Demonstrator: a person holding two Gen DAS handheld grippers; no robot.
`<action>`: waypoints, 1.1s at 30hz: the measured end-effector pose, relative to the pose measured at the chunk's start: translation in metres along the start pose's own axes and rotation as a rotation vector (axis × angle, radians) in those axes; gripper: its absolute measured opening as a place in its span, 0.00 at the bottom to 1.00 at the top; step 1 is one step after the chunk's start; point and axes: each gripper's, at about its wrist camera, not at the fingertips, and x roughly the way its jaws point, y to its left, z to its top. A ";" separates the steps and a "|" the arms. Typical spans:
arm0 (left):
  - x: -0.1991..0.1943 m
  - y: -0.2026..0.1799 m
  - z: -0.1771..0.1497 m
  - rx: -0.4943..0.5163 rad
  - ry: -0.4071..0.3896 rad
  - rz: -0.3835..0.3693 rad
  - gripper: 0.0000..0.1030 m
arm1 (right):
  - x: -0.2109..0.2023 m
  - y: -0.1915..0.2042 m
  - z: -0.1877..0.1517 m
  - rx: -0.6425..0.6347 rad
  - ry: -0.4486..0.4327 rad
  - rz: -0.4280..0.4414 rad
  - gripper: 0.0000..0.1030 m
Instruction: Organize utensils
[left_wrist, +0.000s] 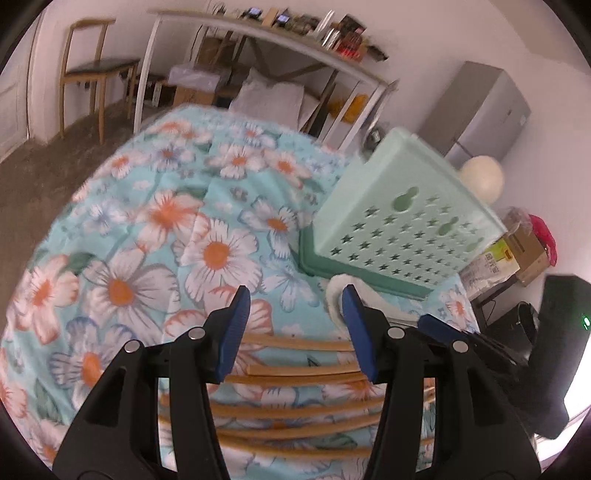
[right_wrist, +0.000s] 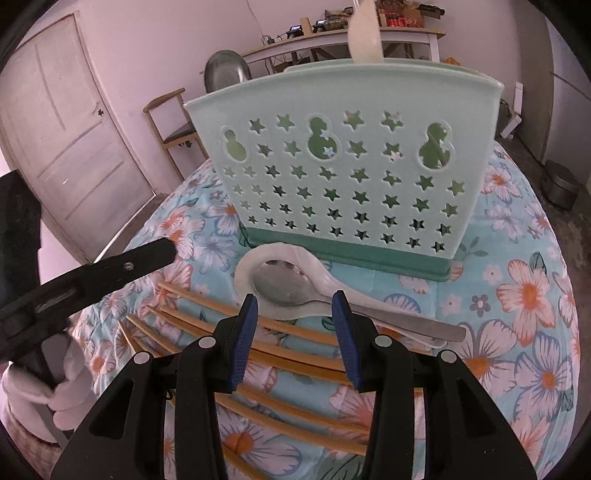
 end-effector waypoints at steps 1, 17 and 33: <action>0.005 0.003 0.000 -0.022 0.023 -0.011 0.48 | 0.001 -0.002 -0.002 0.008 0.007 0.001 0.40; 0.018 0.008 -0.012 -0.050 0.065 -0.033 0.48 | -0.004 -0.013 -0.013 0.051 0.011 0.027 0.40; 0.016 0.011 -0.008 -0.119 0.049 -0.171 0.41 | -0.027 -0.032 0.009 0.059 -0.041 0.000 0.40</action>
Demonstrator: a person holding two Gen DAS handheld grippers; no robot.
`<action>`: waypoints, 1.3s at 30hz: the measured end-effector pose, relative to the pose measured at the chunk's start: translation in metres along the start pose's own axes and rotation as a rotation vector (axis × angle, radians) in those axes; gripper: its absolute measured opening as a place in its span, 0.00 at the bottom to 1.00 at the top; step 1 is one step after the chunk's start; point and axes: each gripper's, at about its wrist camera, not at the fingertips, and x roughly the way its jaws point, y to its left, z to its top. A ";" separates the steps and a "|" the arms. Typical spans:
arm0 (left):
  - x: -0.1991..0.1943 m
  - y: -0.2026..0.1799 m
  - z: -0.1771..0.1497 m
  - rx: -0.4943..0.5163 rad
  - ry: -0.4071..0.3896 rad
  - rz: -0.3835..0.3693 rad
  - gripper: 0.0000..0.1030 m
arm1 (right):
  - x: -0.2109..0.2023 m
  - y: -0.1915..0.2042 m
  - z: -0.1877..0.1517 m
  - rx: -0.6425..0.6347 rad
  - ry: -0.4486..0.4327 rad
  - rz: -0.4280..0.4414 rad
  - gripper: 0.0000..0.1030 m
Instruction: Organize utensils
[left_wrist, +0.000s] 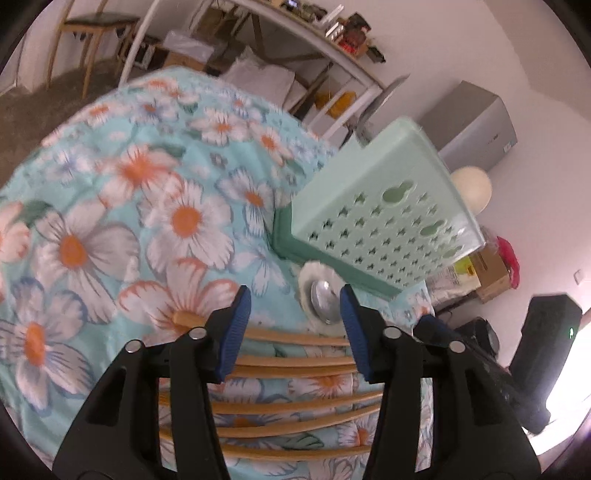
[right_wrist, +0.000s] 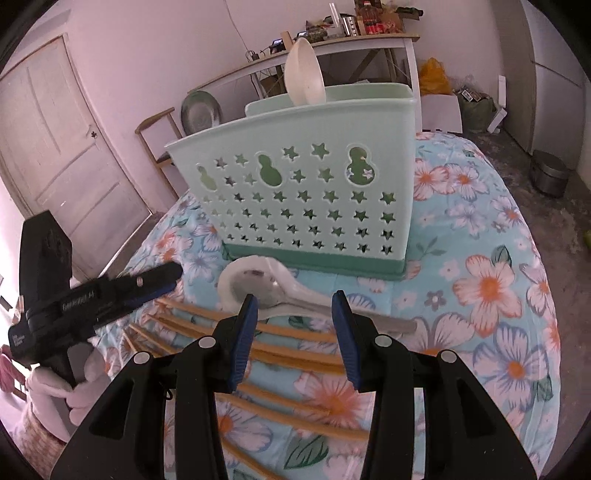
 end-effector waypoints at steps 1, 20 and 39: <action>0.004 0.001 -0.001 0.004 0.020 -0.002 0.40 | 0.005 -0.002 0.002 0.006 0.006 0.003 0.40; 0.014 0.011 0.011 -0.032 0.059 -0.082 0.37 | 0.059 -0.010 0.006 0.006 0.107 0.029 0.40; 0.026 -0.009 0.020 -0.036 0.079 -0.089 0.37 | 0.028 -0.043 -0.002 0.080 0.037 0.098 0.40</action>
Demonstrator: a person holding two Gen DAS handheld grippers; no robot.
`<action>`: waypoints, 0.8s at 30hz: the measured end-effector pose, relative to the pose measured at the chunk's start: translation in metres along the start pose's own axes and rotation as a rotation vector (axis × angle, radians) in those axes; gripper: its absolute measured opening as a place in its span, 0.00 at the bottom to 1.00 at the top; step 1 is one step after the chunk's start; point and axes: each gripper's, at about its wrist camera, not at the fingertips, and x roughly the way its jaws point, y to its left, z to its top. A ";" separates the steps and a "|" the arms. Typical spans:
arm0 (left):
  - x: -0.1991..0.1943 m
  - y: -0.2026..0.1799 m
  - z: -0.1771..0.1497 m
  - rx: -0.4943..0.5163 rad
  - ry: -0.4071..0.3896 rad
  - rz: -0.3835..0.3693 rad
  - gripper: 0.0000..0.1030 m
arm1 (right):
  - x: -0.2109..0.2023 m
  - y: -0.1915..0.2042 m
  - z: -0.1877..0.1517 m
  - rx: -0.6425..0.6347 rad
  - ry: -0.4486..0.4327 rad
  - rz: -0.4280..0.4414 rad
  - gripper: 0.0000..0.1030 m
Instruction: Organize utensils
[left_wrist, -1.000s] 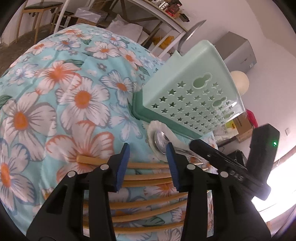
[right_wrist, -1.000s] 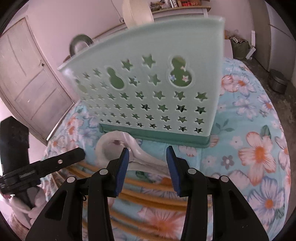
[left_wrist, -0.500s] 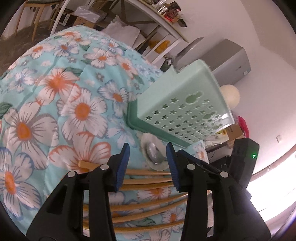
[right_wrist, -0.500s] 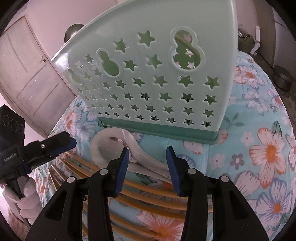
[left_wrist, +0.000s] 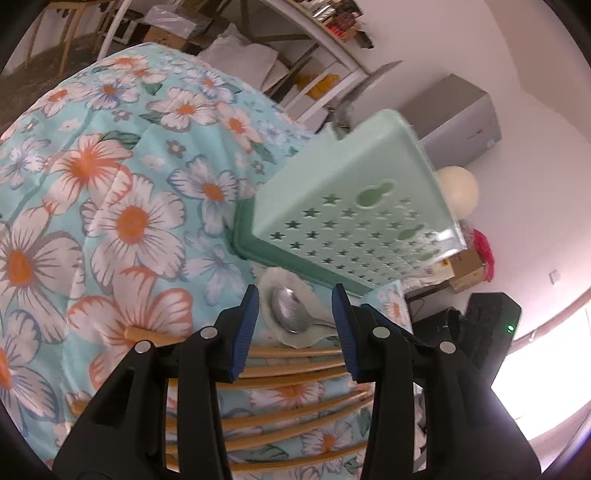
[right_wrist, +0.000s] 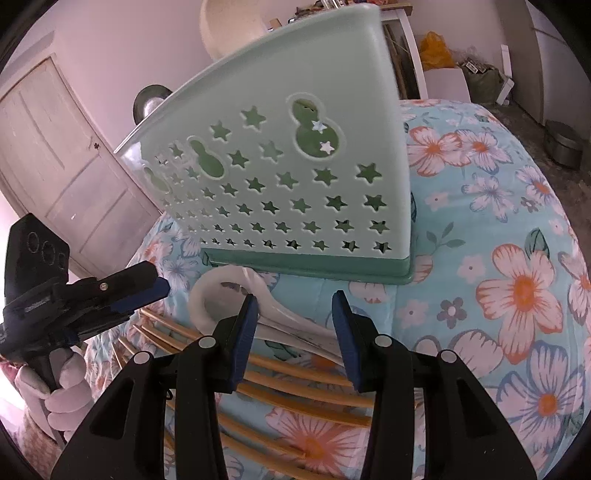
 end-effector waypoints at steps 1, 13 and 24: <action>0.003 0.002 0.001 -0.006 0.006 0.029 0.37 | -0.001 -0.002 -0.001 0.002 -0.001 0.004 0.40; 0.033 0.011 0.007 -0.026 0.076 0.148 0.21 | 0.006 0.001 -0.003 0.003 -0.004 0.025 0.40; 0.018 -0.008 0.006 -0.014 0.038 0.098 0.01 | -0.008 -0.010 -0.001 0.041 -0.057 0.056 0.40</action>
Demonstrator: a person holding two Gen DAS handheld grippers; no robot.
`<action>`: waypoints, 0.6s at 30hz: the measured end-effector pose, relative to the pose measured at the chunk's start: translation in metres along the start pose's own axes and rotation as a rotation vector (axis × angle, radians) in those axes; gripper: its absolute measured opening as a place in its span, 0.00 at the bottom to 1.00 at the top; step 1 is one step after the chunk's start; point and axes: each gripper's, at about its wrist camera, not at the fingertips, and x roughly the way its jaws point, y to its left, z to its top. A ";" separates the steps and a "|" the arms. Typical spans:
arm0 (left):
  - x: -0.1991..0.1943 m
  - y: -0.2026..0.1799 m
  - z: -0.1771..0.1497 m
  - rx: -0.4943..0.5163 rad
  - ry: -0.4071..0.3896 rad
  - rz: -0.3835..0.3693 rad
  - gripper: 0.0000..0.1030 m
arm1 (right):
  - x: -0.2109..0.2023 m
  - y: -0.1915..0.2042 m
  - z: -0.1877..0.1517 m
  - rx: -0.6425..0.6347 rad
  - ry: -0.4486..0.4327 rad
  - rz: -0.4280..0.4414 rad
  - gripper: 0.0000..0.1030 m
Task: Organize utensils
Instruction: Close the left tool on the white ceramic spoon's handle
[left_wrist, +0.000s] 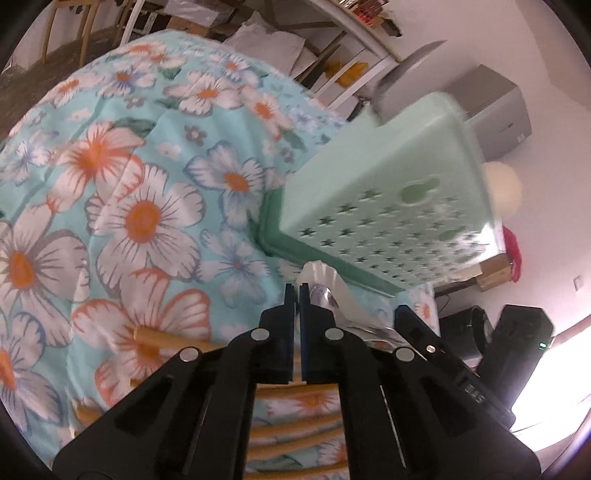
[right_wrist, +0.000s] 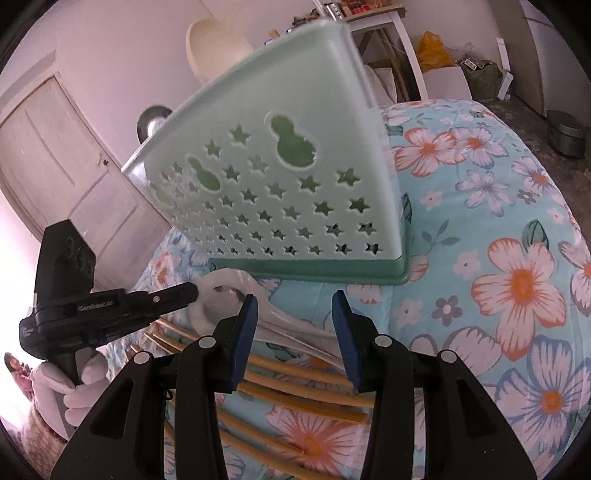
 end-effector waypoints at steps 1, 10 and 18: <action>-0.005 -0.003 0.000 0.005 -0.008 -0.008 0.01 | -0.003 -0.001 0.001 0.004 -0.012 0.004 0.40; -0.046 -0.004 -0.015 -0.023 -0.004 -0.076 0.00 | -0.037 0.008 -0.001 -0.017 -0.079 -0.002 0.40; -0.089 0.029 -0.059 -0.106 -0.008 -0.102 0.00 | -0.065 0.023 -0.016 -0.045 -0.078 -0.018 0.40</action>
